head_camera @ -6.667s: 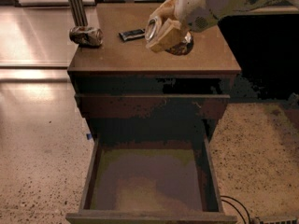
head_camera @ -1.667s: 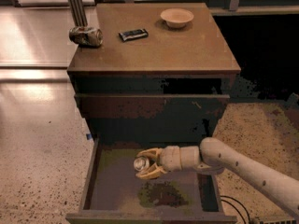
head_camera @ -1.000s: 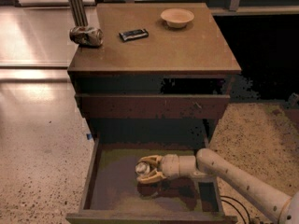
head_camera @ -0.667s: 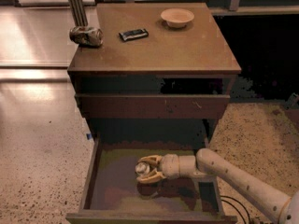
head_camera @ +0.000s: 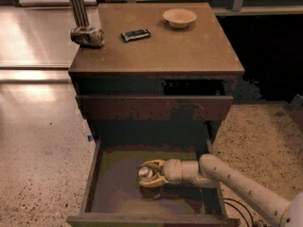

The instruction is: Place orange can into middle drawer

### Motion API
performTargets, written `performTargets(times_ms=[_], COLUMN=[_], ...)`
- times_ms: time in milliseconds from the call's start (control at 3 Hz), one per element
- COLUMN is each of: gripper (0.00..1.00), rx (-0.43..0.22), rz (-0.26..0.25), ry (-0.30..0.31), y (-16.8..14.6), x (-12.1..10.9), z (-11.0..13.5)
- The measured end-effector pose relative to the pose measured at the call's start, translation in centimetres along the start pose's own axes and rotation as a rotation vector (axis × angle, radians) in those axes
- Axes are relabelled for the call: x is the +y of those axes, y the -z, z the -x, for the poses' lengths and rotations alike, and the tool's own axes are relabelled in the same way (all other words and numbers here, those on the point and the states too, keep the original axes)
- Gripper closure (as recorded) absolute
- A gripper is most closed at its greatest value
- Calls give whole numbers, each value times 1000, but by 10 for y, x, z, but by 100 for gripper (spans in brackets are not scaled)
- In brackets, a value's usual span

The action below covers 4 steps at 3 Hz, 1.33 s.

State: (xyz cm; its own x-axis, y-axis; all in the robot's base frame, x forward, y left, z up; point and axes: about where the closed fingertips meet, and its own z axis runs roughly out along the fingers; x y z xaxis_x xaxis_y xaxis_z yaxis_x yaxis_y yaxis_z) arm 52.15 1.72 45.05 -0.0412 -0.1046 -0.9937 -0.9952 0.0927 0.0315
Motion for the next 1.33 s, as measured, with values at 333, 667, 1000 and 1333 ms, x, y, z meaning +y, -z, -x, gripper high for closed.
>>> performTargets(times_ms=[333,667,1000,1333], gripper=[82,58,35,12], rx=[0,0,0,0], rz=[0,0,0,0], ry=[-1,-1,-1,-1], y=[0,0,0,0], x=[0,0,0,0], z=[0,0,0,0])
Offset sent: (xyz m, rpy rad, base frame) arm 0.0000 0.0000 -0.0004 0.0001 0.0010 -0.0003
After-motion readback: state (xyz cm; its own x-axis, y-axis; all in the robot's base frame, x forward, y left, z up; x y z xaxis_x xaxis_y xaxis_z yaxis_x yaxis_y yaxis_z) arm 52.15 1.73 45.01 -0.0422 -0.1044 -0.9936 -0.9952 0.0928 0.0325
